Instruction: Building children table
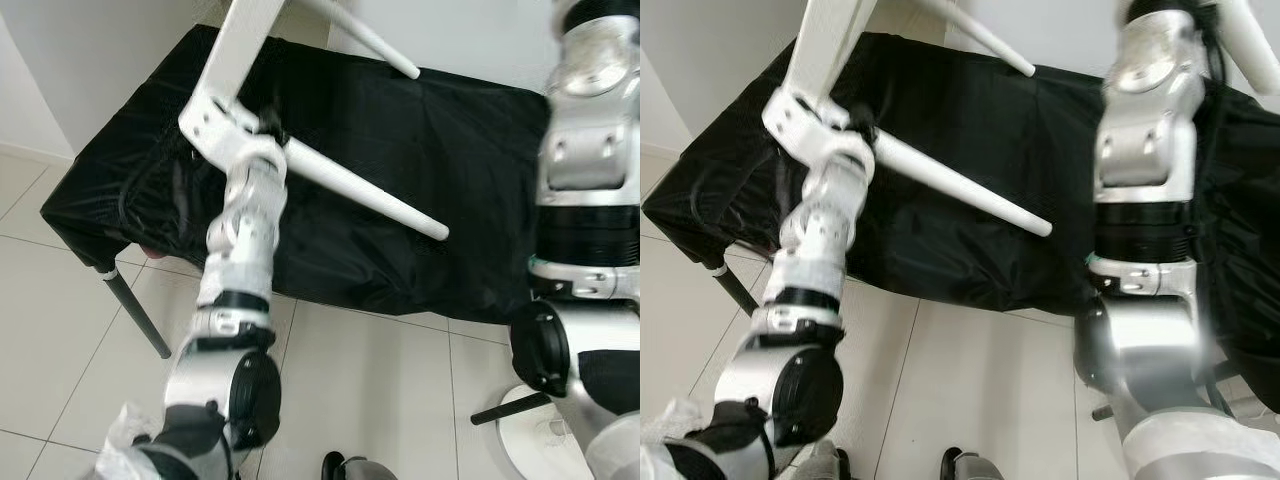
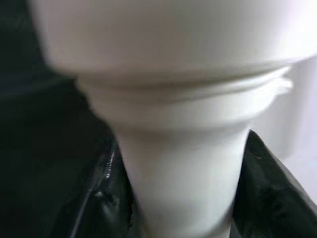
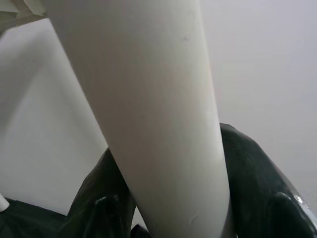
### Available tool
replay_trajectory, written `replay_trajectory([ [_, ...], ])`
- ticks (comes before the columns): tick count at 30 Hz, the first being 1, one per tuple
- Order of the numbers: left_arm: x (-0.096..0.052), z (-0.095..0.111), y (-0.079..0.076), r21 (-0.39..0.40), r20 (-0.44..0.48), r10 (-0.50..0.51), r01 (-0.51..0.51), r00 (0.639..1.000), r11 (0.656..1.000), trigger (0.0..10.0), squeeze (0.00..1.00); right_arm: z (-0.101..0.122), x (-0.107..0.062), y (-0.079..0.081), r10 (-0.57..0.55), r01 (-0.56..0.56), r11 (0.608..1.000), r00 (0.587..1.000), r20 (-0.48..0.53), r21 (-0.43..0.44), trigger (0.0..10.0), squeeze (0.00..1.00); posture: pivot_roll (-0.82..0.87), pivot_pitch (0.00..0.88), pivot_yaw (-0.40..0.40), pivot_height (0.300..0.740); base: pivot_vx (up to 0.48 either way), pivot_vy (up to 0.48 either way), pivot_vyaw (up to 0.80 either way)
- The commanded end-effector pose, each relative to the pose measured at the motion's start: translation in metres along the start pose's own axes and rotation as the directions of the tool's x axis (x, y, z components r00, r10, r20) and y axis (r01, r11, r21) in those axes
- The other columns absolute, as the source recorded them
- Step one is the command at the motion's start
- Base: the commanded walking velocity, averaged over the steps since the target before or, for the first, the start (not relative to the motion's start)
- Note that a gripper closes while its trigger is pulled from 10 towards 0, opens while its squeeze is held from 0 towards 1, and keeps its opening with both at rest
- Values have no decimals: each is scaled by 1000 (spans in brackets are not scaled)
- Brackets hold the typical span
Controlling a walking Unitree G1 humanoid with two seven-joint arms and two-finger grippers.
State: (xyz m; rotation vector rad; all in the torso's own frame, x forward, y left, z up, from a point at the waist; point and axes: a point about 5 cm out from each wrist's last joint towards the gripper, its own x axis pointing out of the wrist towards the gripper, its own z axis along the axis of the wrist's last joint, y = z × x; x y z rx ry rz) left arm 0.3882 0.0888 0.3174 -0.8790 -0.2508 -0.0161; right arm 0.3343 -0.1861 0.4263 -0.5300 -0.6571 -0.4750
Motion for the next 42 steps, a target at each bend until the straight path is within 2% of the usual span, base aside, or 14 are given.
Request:
replay_trajectory([
  [1,-7,11,-71,31,30,-366,366,930,930,0,0,11,-6,17,93,-99,981,995,41,166,0,0,14,151,-78,740,0,0,0],
  [7,-2,61,-112,100,126,-520,510,845,854,0,0,-32,-28,11,68,-47,967,995,-74,251,0,0,26,151,-84,740,0,0,0],
  [15,-6,79,-138,153,142,-598,580,788,800,0,0,-85,-62,22,117,-37,948,964,-239,315,0,0,43,143,-97,740,0,0,0],
  [21,-8,71,-155,193,67,-659,638,749,746,0,0,-122,-93,33,188,-44,914,927,-326,403,0,0,50,145,-96,740,0,0,0],
  [30,-20,1,-157,166,-220,-705,738,674,654,0,0,-170,-145,47,271,-3,830,876,-400,557,0,0,81,155,-94,740,0,0,0],
  [31,-23,-16,-151,169,-284,-693,746,662,644,10000,0,-170,-149,50,283,-12,812,882,-376,583,0,0,83,158,-87,740,0,0,0],
  [32,-24,-20,-150,167,-305,-693,753,653,636,10000,0,-170,-149,52,285,-8,801,884,-370,599,3137,0,84,158,-87,740,0,0,0],
  [33,-24,-20,-150,167,-305,-693,753,653,636,10000,0,-170,-149,52,285,-8,801,884,-370,599,3137,0,84,158,-87,740,0,0,0],
  [34,-26,-24,-149,168,-320,-693,758,646,630,10000,0,-170,-150,52,284,-7,797,887,-364,605,7412,0,85,159,-84,740,0,0,0],
  [35,-26,-24,-149,168,-320,-693,758,646,630,10000,0,-170,-150,52,284,-7,797,887,-364,605,7412,0,85,159,-84,740,0,0,0],
  [36,-28,-28,-147,167,-336,-693,764,638,623,10000,0,-169,-150,53,282,0,785,890,-357,620,10000,0,86,161,-83,740,0,0,0],
  [40,-30,-35,-143,165,-364,-685,768,630,619,10000,0,-171,-151,53,281,3,776,894,-350,631,10000,0,88,161,-77,740,0,0,0],
  [41,-31,-38,-141,160,-377,-680,767,629,621,10000,1000,-172,-151,53,278,6,775,894,-350,632,10000,859,90,162,-75,740,0,0,0],
  [42,-31,-38,-141,160,-377,-680,767,629,621,10000,1000,-172,-151,53,278,6,775,894,-350,632,10000,859,90,162,-75,740,0,0,0],
])
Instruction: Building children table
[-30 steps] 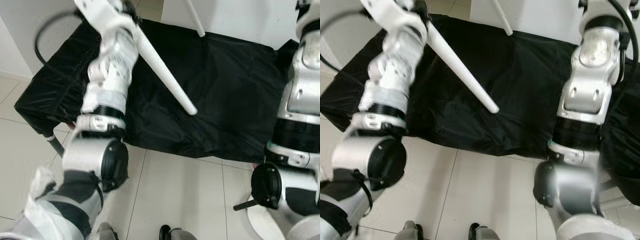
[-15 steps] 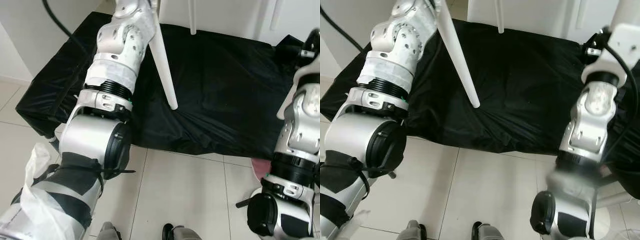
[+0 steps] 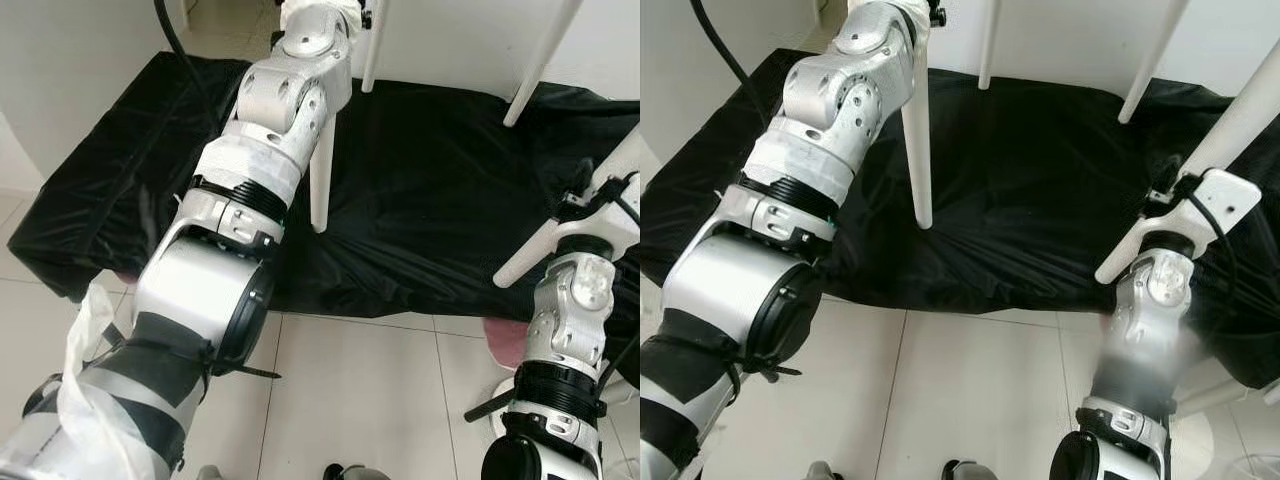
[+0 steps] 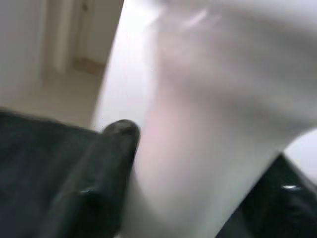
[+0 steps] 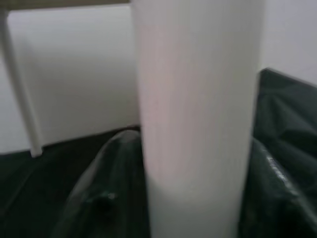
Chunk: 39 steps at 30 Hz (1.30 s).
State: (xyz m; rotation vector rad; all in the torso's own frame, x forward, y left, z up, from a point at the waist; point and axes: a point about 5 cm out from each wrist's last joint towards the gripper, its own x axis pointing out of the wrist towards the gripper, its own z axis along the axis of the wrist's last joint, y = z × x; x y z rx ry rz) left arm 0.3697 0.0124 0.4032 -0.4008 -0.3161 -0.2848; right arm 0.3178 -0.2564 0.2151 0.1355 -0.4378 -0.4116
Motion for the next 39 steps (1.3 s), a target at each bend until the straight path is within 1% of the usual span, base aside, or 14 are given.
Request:
replay_trajectory([
  [1,-13,-26,-43,-132,-68,-535,524,842,842,10000,1000,-30,-12,41,202,-195,979,969,-141,60,10000,1000,90,162,-71,740,0,0,0],
  [10,-19,-41,-38,-132,-124,-542,527,831,839,10000,1000,-28,-9,35,208,-198,975,974,-95,99,10000,1000,90,162,-65,740,0,0,0],
  [11,-22,-44,-37,-133,-133,-546,531,827,837,10000,576,-27,-8,34,205,-196,976,975,-90,95,10000,1000,90,161,-63,740,0,0,0],
  [13,-22,-44,-37,-133,-133,-546,531,827,837,10000,576,-27,-8,34,205,-196,976,975,-90,95,10000,1000,90,161,-63,740,0,0,0],
  [14,-32,-51,-31,-151,-146,-582,564,800,812,10000,0,-24,-9,31,194,-188,979,979,-71,84,10000,0,93,158,-63,740,0,0,0],
  [16,-32,-51,-31,-151,-146,-582,564,800,812,10000,0,-24,-9,31,194,-188,979,979,-71,84,10000,0,93,158,-63,740,0,0,0],
  [18,-47,-59,-19,-136,-138,-611,596,780,792,10000,0,-18,-14,26,172,-171,985,985,-21,34,10000,0,92,156,-63,740,0,0,0],
  [21,-54,-61,-15,-129,-133,-619,606,774,785,10000,0,-16,-17,24,161,-161,987,987,0,10,10000,0,92,156,-63,740,0,0,0],
  [24,-77,-73,3,-59,-141,-636,634,759,771,10000,0,-13,-27,18,154,-154,988,988,29,0,10000,0,92,162,-64,740,0,0,0],
  [26,-77,-73,3,-59,-141,-636,634,759,771,10000,0,-13,-27,18,154,-154,988,988,29,0,10000,0,92,162,-64,740,0,0,0],
  [27,-83,-76,9,-39,-149,-632,635,760,772,10000,0,-13,-30,16,150,-150,989,988,31,-7,10000,0,94,165,-64,740,0,0,0],
  [30,-97,-90,32,45,-177,-572,587,801,809,10000,0,-18,-40,7,132,-132,991,991,16,-21,10000,0,93,166,-58,740,0,0,0],
  [36,-108,-94,44,74,-165,-532,548,830,833,10000,0,-22,-47,1,112,-112,993,994,3,-38,10000,0,92,166,-47,740,0,0,0],
  [39,-122,-99,56,62,-159,-505,519,848,852,10000,0,-24,-55,-5,75,-75,996,997,-6,-45,10000,0,87,167,-26,740,0,0,0],
])
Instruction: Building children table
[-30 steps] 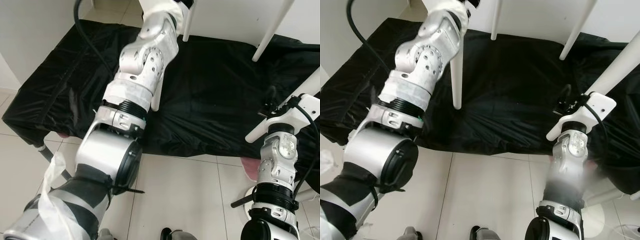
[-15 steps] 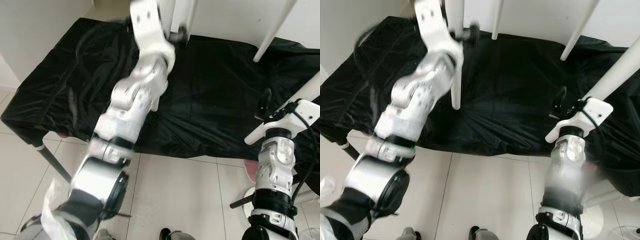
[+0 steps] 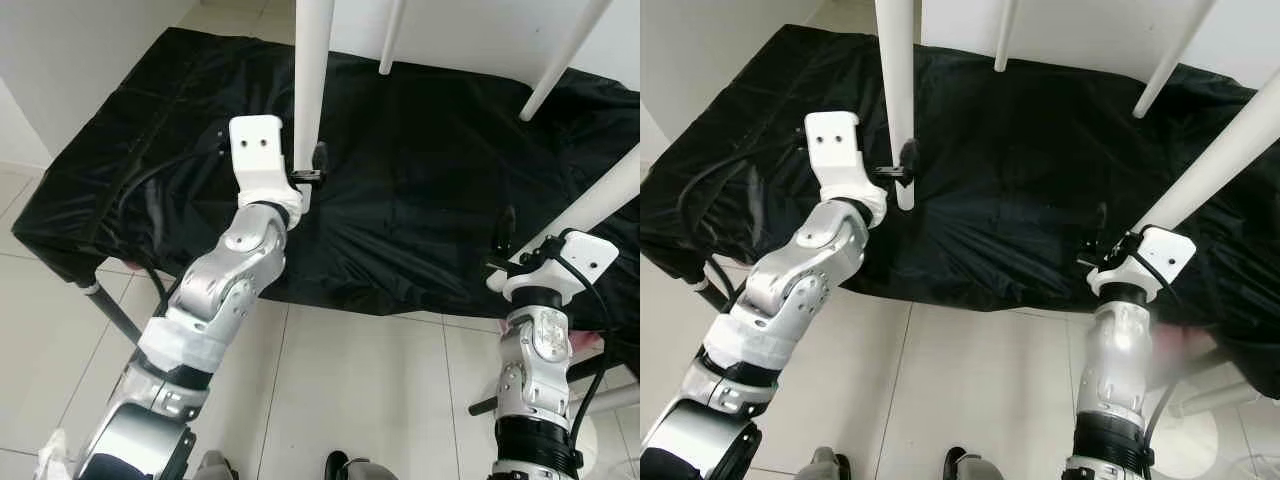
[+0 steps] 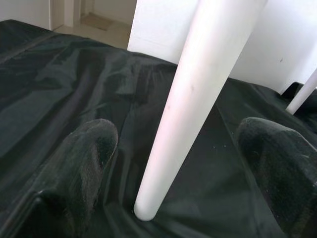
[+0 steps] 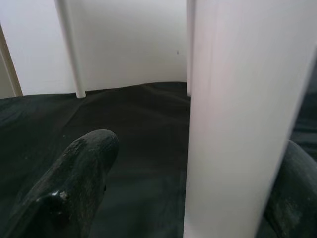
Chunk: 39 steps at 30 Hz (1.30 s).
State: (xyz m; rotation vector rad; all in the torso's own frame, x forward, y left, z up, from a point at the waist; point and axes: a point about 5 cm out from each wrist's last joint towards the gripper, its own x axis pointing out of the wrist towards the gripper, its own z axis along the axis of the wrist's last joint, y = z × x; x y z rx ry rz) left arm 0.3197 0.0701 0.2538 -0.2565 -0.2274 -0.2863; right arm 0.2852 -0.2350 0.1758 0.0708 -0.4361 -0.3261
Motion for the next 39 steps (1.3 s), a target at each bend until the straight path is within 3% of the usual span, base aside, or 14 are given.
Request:
replay_trajectory([
  [1,-18,-7,-21,-4,-6,-498,498,867,867,10000,0,-3,-10,-8,-55,55,998,998,-7,-6,10000,0,84,167,-17,740,0,0,0],
  [4,-31,-15,-10,-12,-20,-482,482,876,876,10000,0,-4,-18,-15,-103,103,995,995,-9,-11,10000,0,86,168,-9,740,0,0,0],
  [7,-35,-18,-7,-9,-27,-481,481,876,877,10000,0,-4,-21,-17,-114,114,993,993,-9,-18,10000,0,86,168,-9,740,0,0,0],
  [11,-58,-46,20,100,-118,-419,431,900,897,10000,0,-5,-43,-29,-128,127,990,991,-30,-60,10000,0,90,166,-5,740,0,0,0],
  [13,-62,-51,25,125,-125,-403,417,907,900,10000,0,-6,-47,-29,-118,116,991,992,-32,-74,10000,0,93,164,-6,740,0,0,0],
  [16,-76,-65,31,172,-146,-376,398,915,901,10000,0,-7,-58,-24,-74,70,993,997,-37,-100,10000,0,85,160,-2,740,0,0,0],
  [24,-95,-74,37,203,-172,-372,402,912,893,10000,0,-13,-77,-10,47,-54,993,997,-65,-109,10000,0,79,162,18,740,0,0,0],
  [26,-106,-81,43,223,-207,-377,419,903,880,10000,0,-21,-90,0,178,-189,977,978,-112,-100,10000,0,78,161,30,740,0,0,0],
  [29,-110,-84,46,225,-221,-383,429,897,875,10000,0,-24,-94,3,222,-235,967,966,-129,-96,10000,0,78,161,30,740,0,0,0],
  [30,-115,-88,49,234,-237,-391,443,889,865,10000,0,-28,-100,7,290,-305,948,945,-152,-89,10000,0,79,159,31,740,0,0,0],
  [33,-120,-94,52,244,-256,-408,467,876,850,10000,0,-33,-106,11,353,-372,924,918,-180,-86,10000,0,78,158,33,740,0,0,0],
  [34,-134,-112,60,254,-327,-418,505,848,825,10000,0,-47,-119,17,469,-500,862,849,-243,-84,10000,0,83,151,29,740,0,0,0],
  [37,-139,-118,62,254,-354,-417,515,837,819,10000,0,-52,-123,18,500,-536,840,825,-261,-86,10000,0,83,151,29,740,0,0,0],
  [39,-149,-134,68,222,-414,-404,521,815,824,10000,0,-65,-132,20,543,-588,807,777,-319,-61,10000,0,86,145,21,740,0,0,0],
])
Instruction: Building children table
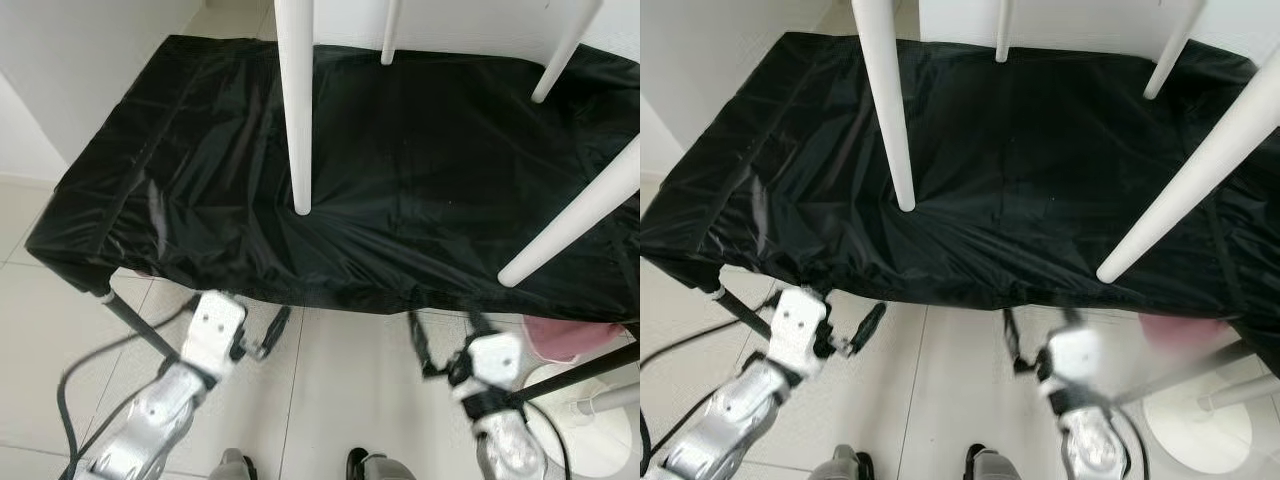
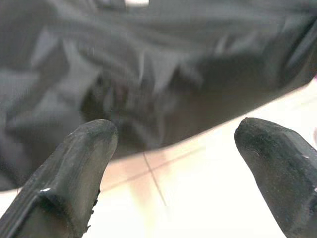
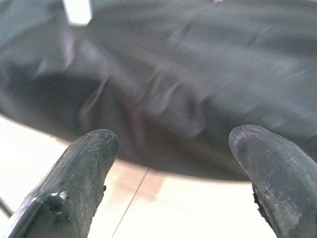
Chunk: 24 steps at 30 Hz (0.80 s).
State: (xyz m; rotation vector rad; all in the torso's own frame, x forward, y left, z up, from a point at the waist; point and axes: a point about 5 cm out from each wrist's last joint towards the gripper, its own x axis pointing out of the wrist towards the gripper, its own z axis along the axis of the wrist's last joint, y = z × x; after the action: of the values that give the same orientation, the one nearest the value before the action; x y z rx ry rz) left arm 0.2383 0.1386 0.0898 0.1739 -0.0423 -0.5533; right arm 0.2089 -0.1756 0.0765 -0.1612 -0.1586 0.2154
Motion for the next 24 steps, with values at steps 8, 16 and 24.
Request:
replay_trajectory([
  [8,-29,-64,-18,-90,-231,-185,168,955,982,10000,0,-52,-22,16,130,-129,992,968,-215,19,10000,0,87,142,7,740,0,0,0],
  [16,-45,-109,-22,-119,-410,-117,75,905,990,10000,0,-95,-38,12,96,-64,994,895,-435,87,10000,0,79,137,-5,740,0,0,0],
  [24,-49,-145,-27,-161,-613,-32,-85,790,983,10000,0,-138,-67,8,-15,111,990,698,-716,88,10000,0,77,124,-18,740,0,0,0],
])
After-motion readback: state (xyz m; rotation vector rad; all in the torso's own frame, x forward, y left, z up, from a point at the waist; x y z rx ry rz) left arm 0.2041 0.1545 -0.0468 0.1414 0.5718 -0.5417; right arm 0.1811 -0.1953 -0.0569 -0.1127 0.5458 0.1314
